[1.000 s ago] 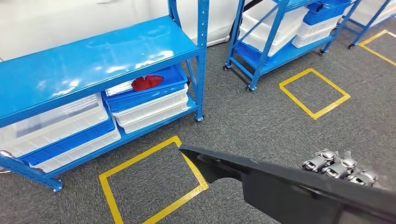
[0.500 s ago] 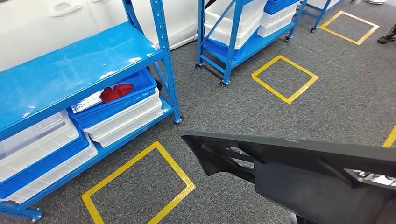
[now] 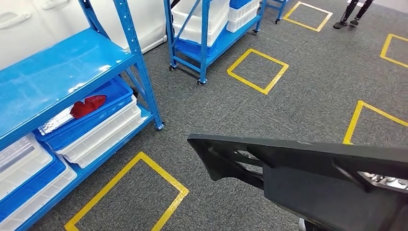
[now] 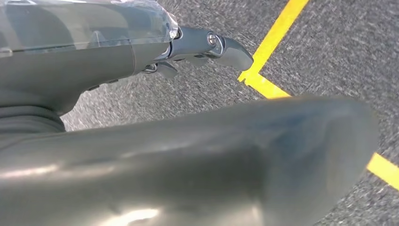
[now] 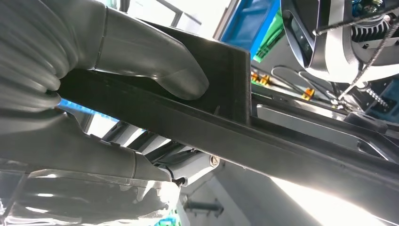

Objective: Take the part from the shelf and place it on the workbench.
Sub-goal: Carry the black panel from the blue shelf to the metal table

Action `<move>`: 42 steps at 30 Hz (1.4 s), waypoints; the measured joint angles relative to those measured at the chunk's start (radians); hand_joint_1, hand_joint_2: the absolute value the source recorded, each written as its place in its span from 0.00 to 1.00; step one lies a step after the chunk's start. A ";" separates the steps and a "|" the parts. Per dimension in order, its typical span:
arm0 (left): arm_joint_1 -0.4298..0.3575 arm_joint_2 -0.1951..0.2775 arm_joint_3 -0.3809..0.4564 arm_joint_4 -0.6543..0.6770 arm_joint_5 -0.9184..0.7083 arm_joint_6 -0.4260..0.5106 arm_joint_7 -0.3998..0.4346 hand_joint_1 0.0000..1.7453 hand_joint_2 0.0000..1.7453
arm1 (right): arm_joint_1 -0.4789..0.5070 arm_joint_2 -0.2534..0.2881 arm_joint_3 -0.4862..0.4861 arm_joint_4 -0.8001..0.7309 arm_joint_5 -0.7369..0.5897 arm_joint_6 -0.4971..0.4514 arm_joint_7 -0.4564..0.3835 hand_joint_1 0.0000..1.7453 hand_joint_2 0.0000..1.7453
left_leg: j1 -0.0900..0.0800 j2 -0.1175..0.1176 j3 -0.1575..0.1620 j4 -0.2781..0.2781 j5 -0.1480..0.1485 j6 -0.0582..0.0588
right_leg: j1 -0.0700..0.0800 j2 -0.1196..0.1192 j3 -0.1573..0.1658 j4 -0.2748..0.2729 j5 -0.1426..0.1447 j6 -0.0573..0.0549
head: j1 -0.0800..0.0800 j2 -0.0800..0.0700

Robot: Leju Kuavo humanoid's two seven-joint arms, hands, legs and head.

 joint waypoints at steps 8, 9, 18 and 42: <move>0.014 0.005 0.001 0.000 -0.001 -0.002 0.000 0.00 0.00 | 0.015 0.019 0.000 0.000 -0.004 0.016 0.000 1.00 1.00 | 0.000 -0.001 0.000 0.042 -0.048 -0.037 | 0.012 -0.002 0.080 -0.168 0.044 -0.045 | 0.000 0.000; 0.016 0.006 0.001 0.000 -0.001 -0.003 0.000 0.00 0.00 | 0.015 0.023 0.000 0.000 -0.003 0.019 0.000 1.00 1.00 | 0.002 -0.029 -0.022 0.093 -0.079 -0.039 | 0.011 0.007 0.082 -0.170 0.046 -0.050 | 0.000 0.000; 0.027 0.007 0.002 0.000 -0.004 -0.022 -0.004 0.00 0.00 | 0.012 0.033 0.004 0.000 0.007 0.013 0.000 1.00 1.00 | 0.010 -0.135 -0.015 0.028 -0.003 -0.036 | 0.012 0.117 0.074 -0.151 0.043 -0.037 | 0.000 0.000; 0.028 -0.036 0.033 0.000 0.009 -0.022 0.000 0.00 0.00 | -0.055 -0.018 0.055 0.086 -0.055 0.006 0.000 1.00 1.00 | 0.001 -0.055 -0.099 0.235 -0.133 -0.037 | 0.012 0.033 0.085 -0.174 0.041 -0.053 | 0.000 0.000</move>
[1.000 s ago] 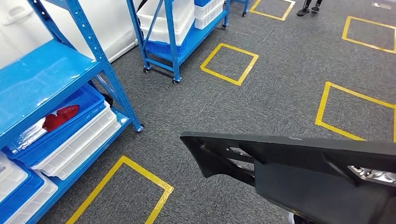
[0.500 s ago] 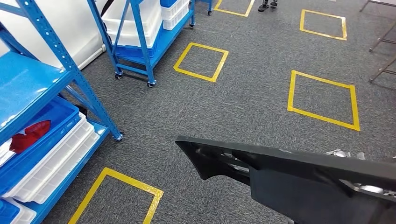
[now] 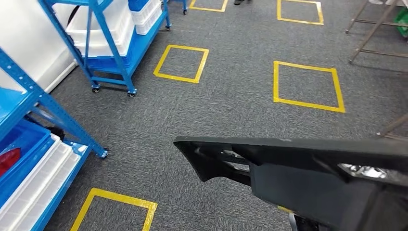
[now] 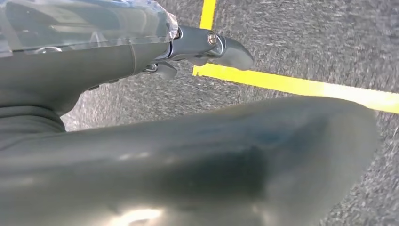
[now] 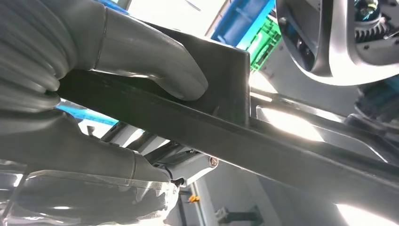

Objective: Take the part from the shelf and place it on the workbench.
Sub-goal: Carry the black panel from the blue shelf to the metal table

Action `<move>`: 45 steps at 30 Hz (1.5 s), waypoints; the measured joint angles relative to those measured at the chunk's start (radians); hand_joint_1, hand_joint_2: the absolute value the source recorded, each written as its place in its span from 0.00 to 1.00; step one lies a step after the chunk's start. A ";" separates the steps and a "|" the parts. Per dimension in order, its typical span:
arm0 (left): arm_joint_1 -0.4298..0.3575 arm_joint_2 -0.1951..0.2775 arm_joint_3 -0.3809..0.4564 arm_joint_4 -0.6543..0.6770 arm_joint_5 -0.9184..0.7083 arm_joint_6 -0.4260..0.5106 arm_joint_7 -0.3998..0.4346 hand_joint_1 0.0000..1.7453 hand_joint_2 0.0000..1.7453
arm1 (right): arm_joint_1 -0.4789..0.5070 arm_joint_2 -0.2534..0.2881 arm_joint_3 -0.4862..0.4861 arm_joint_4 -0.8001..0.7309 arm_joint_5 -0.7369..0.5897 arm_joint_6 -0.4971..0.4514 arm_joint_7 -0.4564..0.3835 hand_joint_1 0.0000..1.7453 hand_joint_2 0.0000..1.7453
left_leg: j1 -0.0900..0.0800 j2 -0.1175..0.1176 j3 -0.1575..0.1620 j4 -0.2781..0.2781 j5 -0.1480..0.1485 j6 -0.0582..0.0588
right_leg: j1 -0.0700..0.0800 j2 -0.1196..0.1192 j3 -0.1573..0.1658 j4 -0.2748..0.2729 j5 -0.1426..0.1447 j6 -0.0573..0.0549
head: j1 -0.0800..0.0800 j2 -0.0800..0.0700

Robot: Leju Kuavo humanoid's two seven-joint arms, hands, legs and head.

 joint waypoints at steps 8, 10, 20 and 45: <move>0.004 -0.019 0.007 0.000 -0.001 0.005 0.001 0.00 0.00 | -0.024 0.002 -0.001 0.059 -0.018 0.048 0.000 1.00 1.00 | 0.009 -0.091 0.066 -0.213 0.142 0.007 | -0.004 0.095 -0.008 0.020 -0.007 0.028 | 0.000 0.000; 0.002 -0.025 0.010 0.000 -0.002 0.007 0.003 0.00 0.00 | -0.025 0.007 -0.001 0.065 -0.023 0.042 0.000 1.00 1.00 | 0.008 -0.070 0.068 -0.221 0.147 0.021 | -0.008 0.102 -0.015 0.020 -0.003 0.041 | 0.000 0.000; -0.007 -0.034 0.026 0.000 0.008 0.010 -0.002 0.00 0.00 | -0.046 0.024 0.019 0.100 -0.077 0.010 0.000 1.00 1.00 | -0.006 0.050 0.077 -0.231 0.145 0.044 | -0.001 -0.047 -0.062 0.131 -0.038 0.044 | 0.000 0.000; -0.009 -0.031 0.061 0.000 0.019 0.024 -0.003 0.00 0.00 | -0.207 -0.025 0.133 0.176 -0.041 -0.085 0.004 1.00 1.00 | 0.000 -0.010 0.063 -0.237 0.163 0.047 | -0.003 -0.001 -0.098 0.197 -0.104 0.053 | 0.000 0.000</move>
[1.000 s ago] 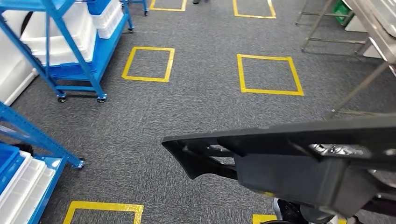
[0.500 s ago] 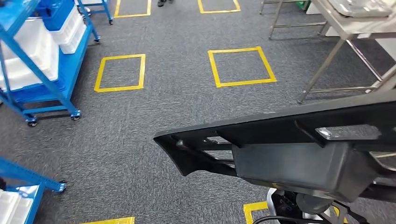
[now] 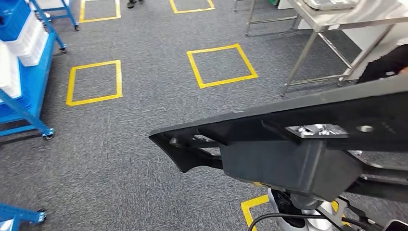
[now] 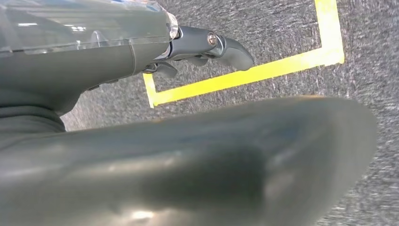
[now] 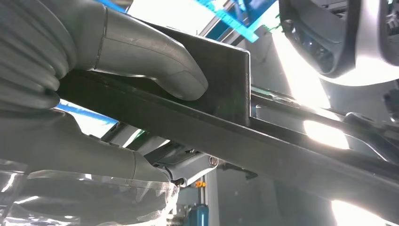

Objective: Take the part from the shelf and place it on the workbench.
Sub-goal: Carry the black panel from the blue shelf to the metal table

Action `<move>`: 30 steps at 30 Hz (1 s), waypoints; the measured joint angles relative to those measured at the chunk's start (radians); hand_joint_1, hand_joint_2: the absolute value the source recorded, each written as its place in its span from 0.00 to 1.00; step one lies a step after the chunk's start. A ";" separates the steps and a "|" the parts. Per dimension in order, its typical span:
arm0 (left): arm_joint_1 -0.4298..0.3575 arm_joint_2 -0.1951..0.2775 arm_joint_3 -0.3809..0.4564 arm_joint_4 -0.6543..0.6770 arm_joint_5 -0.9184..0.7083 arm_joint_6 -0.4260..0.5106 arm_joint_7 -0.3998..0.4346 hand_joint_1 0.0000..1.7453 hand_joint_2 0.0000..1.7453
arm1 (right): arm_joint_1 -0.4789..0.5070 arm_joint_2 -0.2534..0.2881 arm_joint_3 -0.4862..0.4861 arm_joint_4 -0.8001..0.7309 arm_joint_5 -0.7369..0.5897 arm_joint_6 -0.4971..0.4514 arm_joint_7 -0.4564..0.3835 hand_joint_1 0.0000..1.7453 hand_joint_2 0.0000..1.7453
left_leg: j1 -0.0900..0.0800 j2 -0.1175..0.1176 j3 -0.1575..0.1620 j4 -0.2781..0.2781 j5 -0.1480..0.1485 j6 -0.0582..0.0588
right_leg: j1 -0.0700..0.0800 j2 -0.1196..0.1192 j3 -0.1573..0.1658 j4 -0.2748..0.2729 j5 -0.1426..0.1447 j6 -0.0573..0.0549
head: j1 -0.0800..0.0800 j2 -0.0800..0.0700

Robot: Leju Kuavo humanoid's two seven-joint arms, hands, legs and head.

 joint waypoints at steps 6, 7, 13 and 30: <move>-0.003 -0.003 0.008 0.000 0.007 -0.006 0.001 0.00 0.00 | -0.063 -0.051 0.050 0.085 -0.057 -0.025 0.019 1.00 1.00 | -0.007 0.066 0.009 0.001 -0.010 -0.005 | 0.005 -0.055 0.052 -0.104 0.082 -0.009 | 0.000 0.000; -0.004 -0.004 0.010 0.000 0.010 -0.007 -0.002 0.00 0.00 | -0.083 -0.056 0.063 0.105 -0.071 -0.024 0.029 1.00 1.00 | -0.010 0.076 0.012 0.001 -0.012 -0.009 | 0.010 -0.072 0.079 -0.158 0.098 -0.016 | 0.000 0.000; -0.016 -0.020 0.018 0.000 0.020 -0.013 -0.027 0.00 0.00 | -0.151 -0.068 0.133 0.208 -0.082 -0.027 0.058 1.00 1.00 | -0.010 0.064 0.001 0.048 -0.053 -0.036 | 0.008 -0.038 0.095 -0.205 0.109 -0.041 | 0.000 0.000; -0.012 -0.044 0.024 0.002 -0.004 -0.008 0.004 0.00 0.00 | -0.149 -0.105 0.170 0.320 -0.056 -0.071 0.017 1.00 1.00 | 0.007 -0.010 -0.011 0.007 0.002 -0.004 | -0.001 0.011 0.012 -0.045 0.026 0.010 | 0.000 0.000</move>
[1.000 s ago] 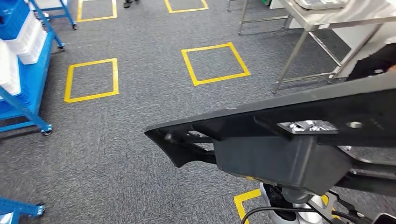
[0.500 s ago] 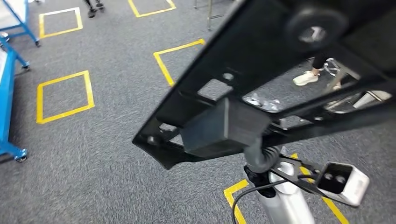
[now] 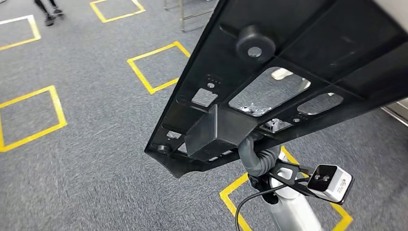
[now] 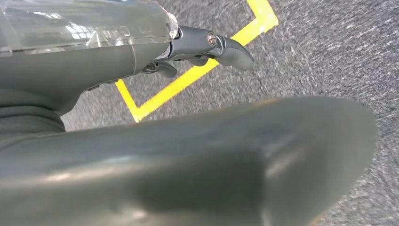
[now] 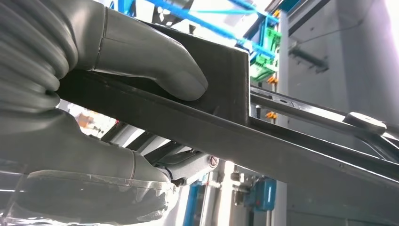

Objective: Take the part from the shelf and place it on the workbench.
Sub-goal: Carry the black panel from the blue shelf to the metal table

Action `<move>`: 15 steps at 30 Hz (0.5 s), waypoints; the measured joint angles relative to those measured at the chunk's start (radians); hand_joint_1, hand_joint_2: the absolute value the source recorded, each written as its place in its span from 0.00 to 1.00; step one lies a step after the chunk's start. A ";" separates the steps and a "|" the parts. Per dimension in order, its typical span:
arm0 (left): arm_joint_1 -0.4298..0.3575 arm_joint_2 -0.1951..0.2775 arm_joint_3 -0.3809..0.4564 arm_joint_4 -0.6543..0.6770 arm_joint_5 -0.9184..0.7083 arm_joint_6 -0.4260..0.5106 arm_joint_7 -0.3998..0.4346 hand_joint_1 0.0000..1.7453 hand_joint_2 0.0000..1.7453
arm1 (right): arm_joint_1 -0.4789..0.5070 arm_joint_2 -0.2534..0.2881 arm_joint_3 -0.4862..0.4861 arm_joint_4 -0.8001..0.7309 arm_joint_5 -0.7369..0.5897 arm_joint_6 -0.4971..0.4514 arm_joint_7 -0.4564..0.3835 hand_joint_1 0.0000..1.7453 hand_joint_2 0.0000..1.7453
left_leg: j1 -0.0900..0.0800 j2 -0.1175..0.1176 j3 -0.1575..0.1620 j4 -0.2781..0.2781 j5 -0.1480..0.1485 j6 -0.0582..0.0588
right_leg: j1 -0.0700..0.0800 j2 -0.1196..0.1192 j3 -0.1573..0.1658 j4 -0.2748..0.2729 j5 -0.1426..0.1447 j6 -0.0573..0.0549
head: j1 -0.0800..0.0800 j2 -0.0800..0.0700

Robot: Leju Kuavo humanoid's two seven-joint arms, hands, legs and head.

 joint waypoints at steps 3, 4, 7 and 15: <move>0.003 0.000 0.000 0.000 -0.004 0.001 0.001 0.00 0.00 | 0.007 -0.008 0.000 0.010 0.008 -0.016 -0.002 1.00 1.00 | -0.004 0.038 0.000 0.001 -0.004 0.004 | -0.005 -0.019 -0.073 0.139 -0.039 0.006 | 0.000 0.000; 0.002 0.000 0.000 0.000 -0.005 0.001 0.002 0.00 0.00 | 0.008 -0.010 0.000 0.013 0.012 -0.024 -0.004 1.00 1.00 | -0.005 0.050 0.002 0.001 -0.006 0.004 | -0.006 -0.022 -0.062 0.116 -0.017 0.005 | 0.000 0.000; -0.004 0.000 0.000 0.000 -0.007 0.000 0.002 0.00 0.00 | 0.011 -0.012 -0.006 0.008 0.021 -0.046 -0.012 1.00 1.00 | -0.009 0.078 0.012 0.002 -0.014 -0.004 | 0.006 -0.081 0.042 -0.085 0.069 -0.012 | 0.000 0.000; 0.002 0.007 0.004 0.000 0.008 -0.010 -0.003 0.00 0.00 | 0.059 -0.026 -0.047 -0.060 0.021 -0.042 -0.013 1.00 1.00 | -0.009 0.038 -0.024 0.123 -0.100 -0.039 | 0.003 -0.038 0.081 -0.167 0.090 -0.049 | 0.000 0.000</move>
